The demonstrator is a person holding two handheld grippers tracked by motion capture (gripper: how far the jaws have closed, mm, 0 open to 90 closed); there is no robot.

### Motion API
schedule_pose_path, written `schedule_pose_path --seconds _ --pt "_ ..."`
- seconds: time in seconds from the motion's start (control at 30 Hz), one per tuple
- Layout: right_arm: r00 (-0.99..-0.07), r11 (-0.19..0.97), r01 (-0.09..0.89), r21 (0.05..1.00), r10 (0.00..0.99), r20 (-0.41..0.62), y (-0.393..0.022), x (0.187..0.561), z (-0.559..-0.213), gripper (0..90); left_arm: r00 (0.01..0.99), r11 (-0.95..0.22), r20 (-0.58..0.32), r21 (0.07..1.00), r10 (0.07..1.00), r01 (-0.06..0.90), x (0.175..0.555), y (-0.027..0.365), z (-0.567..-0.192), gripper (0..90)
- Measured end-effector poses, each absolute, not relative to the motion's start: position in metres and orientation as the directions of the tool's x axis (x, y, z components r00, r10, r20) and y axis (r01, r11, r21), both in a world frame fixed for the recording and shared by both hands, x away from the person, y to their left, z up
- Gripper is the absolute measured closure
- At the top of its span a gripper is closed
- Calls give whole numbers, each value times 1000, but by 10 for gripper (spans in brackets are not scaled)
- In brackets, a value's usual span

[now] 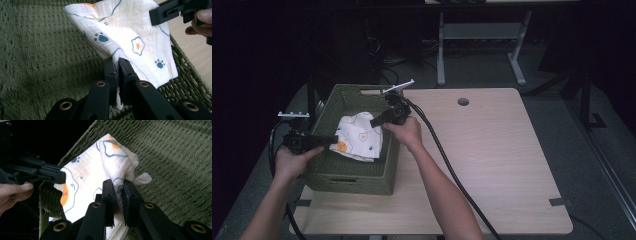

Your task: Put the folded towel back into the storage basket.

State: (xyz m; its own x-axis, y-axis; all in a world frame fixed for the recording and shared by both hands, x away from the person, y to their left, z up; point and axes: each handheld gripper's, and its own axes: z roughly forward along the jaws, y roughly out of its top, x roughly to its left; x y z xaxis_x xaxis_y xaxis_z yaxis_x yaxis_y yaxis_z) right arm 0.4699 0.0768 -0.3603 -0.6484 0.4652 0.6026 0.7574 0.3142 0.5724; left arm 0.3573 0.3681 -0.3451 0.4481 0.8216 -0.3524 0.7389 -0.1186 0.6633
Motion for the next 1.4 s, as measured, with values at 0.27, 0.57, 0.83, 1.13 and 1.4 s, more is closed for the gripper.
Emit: schedule_pose_path --seconds 0.27,0.57,0.83,1.13,1.4 --pt "-633 311 765 563 518 575 74 473 -362 574 372 -67 -336 658 865 750 361 373 -349 749" --pt "-639 296 757 582 518 568 62 470 -354 586 386 -71 -338 667 859 742 357 371 -346 753" --pt "-637 271 758 594 508 580 45 468 -349 586 415 -79 -334 692 846 718 355 365 -335 750" --pt "-640 236 750 618 494 588 20 467 -338 577 443 -80 -333 719 833 691 351 354 -324 736" --pt "-632 210 751 625 502 591 -5 466 -334 561 483 -104 -325 735 813 670 349 338 -318 703"
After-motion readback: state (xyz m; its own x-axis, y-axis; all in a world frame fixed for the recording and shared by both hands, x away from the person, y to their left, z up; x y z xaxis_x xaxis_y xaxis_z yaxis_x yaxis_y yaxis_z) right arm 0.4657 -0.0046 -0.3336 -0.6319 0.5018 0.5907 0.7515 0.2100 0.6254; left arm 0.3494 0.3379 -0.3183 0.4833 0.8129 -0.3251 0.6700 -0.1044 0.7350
